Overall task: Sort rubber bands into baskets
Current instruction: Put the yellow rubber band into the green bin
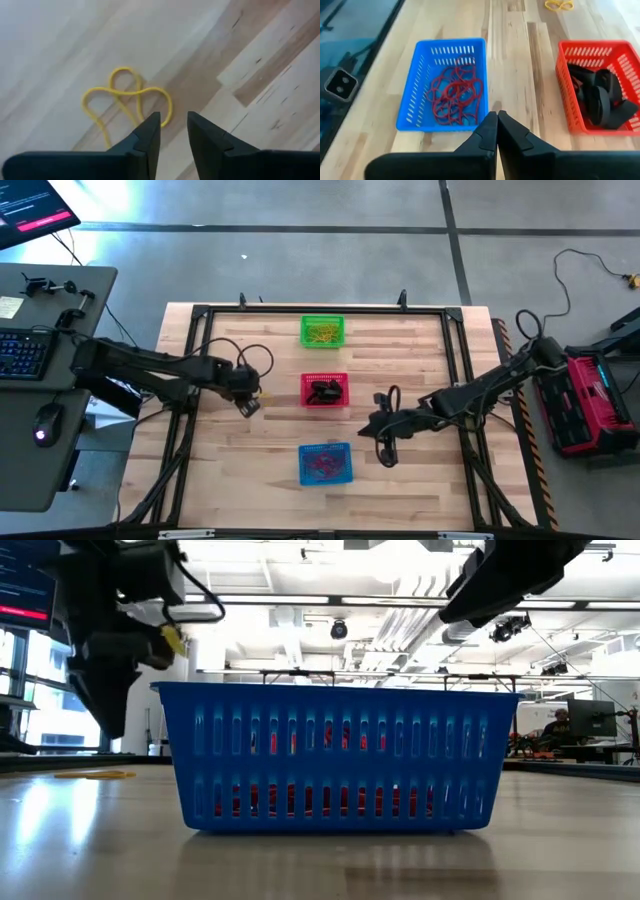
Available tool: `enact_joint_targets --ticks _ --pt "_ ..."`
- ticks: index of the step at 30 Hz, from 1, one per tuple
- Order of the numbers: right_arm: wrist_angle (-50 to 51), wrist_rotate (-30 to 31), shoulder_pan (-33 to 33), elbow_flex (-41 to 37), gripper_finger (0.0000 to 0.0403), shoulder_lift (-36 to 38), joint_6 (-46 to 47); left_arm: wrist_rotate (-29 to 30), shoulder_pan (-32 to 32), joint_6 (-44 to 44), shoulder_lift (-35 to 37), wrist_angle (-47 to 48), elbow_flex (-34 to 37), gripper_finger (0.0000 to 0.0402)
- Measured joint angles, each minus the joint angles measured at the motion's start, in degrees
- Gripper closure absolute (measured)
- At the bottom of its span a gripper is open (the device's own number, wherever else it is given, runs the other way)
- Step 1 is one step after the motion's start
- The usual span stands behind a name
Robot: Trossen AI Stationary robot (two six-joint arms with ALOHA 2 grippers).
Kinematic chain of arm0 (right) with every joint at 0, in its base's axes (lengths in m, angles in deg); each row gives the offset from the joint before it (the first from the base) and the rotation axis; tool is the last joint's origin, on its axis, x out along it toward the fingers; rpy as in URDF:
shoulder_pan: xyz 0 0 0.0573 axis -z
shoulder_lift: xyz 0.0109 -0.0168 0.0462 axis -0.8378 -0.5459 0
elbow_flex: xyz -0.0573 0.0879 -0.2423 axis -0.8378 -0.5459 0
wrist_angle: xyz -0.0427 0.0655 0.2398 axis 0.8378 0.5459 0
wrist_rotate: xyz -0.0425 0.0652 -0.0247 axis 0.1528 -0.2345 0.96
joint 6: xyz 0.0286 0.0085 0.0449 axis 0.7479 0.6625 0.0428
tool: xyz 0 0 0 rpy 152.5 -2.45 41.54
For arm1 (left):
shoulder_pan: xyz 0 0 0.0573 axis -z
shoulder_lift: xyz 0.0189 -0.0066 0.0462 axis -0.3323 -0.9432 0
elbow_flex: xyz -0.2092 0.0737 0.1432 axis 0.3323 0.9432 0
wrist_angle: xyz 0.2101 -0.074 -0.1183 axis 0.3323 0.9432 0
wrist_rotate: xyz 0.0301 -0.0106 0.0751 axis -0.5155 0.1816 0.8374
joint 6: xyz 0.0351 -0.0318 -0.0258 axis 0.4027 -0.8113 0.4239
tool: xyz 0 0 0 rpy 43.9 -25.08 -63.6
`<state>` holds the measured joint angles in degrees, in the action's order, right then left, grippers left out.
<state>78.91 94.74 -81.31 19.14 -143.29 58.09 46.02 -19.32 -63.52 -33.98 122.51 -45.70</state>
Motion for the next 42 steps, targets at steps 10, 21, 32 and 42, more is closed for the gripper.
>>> enact_joint_targets --ticks 10,21,32,42 --pt "-0.1 0.0 -0.8 -0.1 0.0403 0.1 -1.5 -0.6 -4.2 1.5 -5.2 -0.1 0.0 0.0276" --pt "-0.5 1.2 -2.4 -0.1 0.0403 0.1 -1.6 -1.7 -6.9 3.7 -13.5 -0.1 0.0 0.0266" --pt "-0.5 1.5 -2.4 0.0 0.0403 0.1 -2.8 -2.4 -6.9 6.3 -15.5 -1.3 -0.2 0.0315" --pt "-0.5 1.6 -2.4 0.0 0.0403 0.1 -4.1 -0.4 -6.7 12.8 -14.9 -1.2 -0.4 0.0398"
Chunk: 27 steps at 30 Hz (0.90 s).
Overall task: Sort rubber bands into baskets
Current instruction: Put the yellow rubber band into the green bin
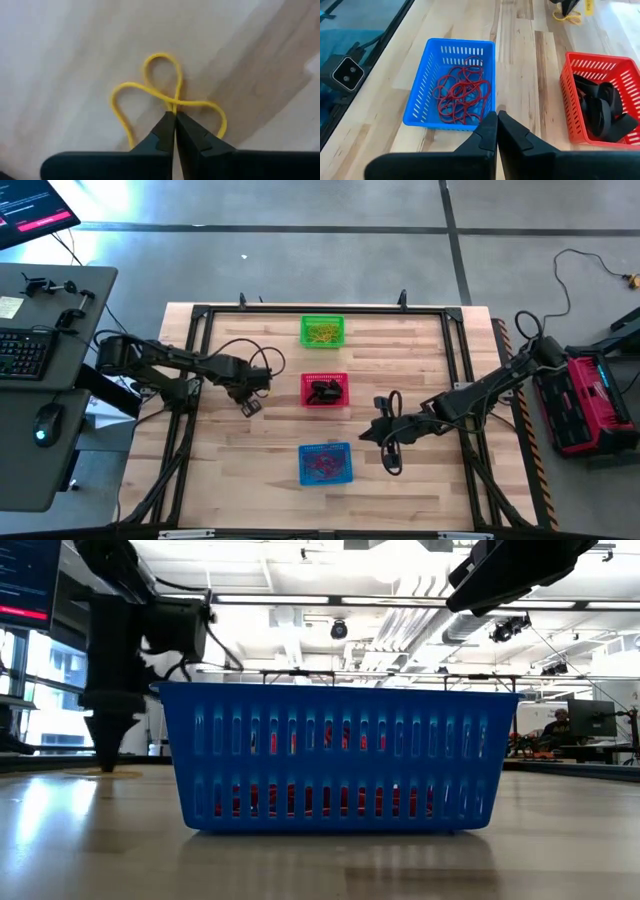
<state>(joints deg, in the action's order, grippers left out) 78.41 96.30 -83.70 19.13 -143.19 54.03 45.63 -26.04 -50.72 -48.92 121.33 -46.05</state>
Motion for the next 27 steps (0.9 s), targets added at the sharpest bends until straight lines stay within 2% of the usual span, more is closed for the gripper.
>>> enact_joint_targets --ticks 7,12,17,21,27 --pt "-0.7 4.3 0.4 -0.3 0.0403 0.0 -4.4 3.2 0.0 5.7 1.7 -4.3 -5.2 0.0401" --pt "-7.4 2.7 3.3 -4.8 0.0403 0.0 -4.9 5.1 -1.1 11.5 2.4 -9.2 -10.0 0.0401" --pt "-15.1 0.4 6.1 -8.8 0.0403 0.0 -5.3 6.0 -5.4 17.7 1.9 -16.6 -14.6 0.0401" --pt "-16.7 -0.1 7.3 -9.2 0.0403 0.0 -7.2 4.1 -9.2 23.3 0.1 -21.0 -18.6 0.0401" --pt "-17.4 -0.7 8.6 -9.2 0.0403 0.0 -9.3 2.0 -14.5 29.1 -6.8 -21.8 -26.0 0.0401"
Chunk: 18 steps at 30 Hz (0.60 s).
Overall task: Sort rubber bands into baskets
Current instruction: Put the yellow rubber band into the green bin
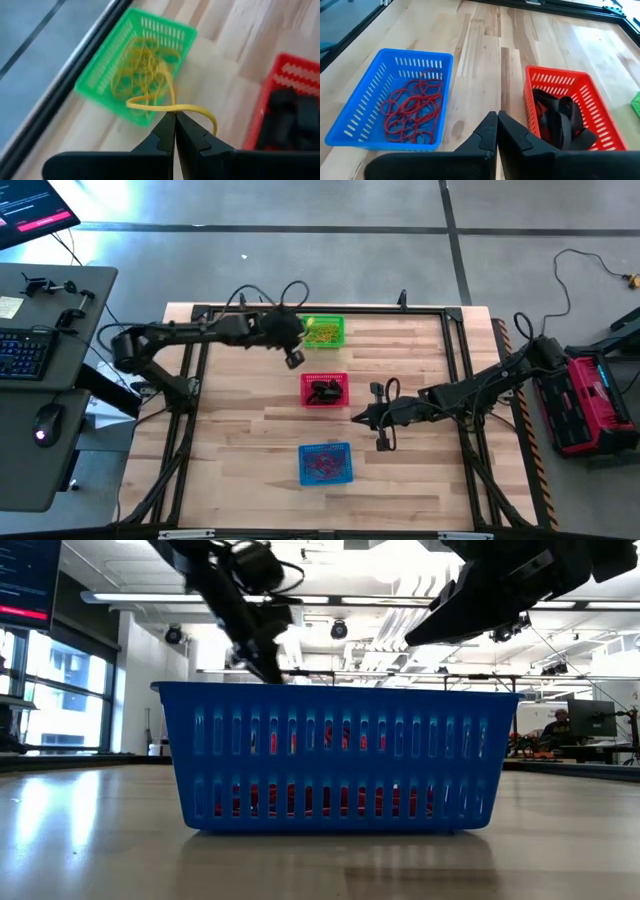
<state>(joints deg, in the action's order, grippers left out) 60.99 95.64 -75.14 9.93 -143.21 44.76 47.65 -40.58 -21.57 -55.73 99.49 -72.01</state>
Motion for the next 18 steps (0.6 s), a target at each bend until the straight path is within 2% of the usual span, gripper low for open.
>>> enact_joint_targets --ticks 10,18 --pt "0.0 0.0 0.3 0.0 0.0403 0.0 -0.2 -2.5 -5.6 6.8 -12.4 -2.5 -9.7 0.0401" --pt "0.0 0.0 0.3 0.0 0.0403 0.0 -0.9 -3.3 -9.5 8.3 -17.8 -3.7 -12.6 0.0401"
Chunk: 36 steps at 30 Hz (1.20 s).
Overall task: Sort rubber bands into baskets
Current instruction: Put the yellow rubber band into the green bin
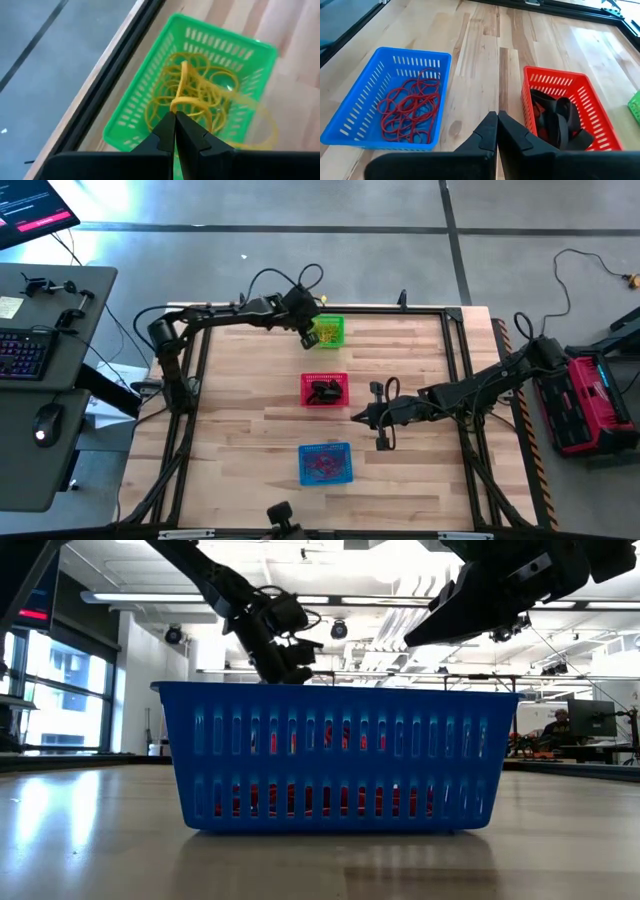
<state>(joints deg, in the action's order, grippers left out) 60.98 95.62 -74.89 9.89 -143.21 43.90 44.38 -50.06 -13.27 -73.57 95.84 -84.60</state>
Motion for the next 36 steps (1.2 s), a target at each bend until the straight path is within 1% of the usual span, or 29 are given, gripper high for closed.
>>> enact_joint_targets --ticks 5,11,20,26,31,36 --pt "0.0 0.0 0.0 0.0 0.0403 0.0 -0.8 -0.8 -2.0 1.0 -0.1 -1.1 0.0 0.0401" --pt "0.0 0.0 0.0 0.0 0.0403 0.0 -1.0 -6.2 -3.9 1.1 -0.2 -2.1 0.0 0.0401" --pt "-0.1 0.0 1.2 0.0 0.0403 0.0 -1.7 -9.9 -2.7 4.7 -0.2 -2.0 0.0 0.0401" --pt "-1.6 -2.6 2.4 0.0 0.0403 0.0 -2.0 -10.1 -2.8 5.4 -0.2 -0.4 -0.4 0.0401" --pt "-1.8 -3.0 3.3 0.0 0.0403 0.0 -3.3 -10.2 -2.7 6.8 -0.2 2.9 -1.7 0.0401" --pt "-2.0 -4.7 4.8 0.0 0.0403 0.0 -3.4 -10.5 -2.3 7.1 -0.2 3.2 -1.8 0.0401"
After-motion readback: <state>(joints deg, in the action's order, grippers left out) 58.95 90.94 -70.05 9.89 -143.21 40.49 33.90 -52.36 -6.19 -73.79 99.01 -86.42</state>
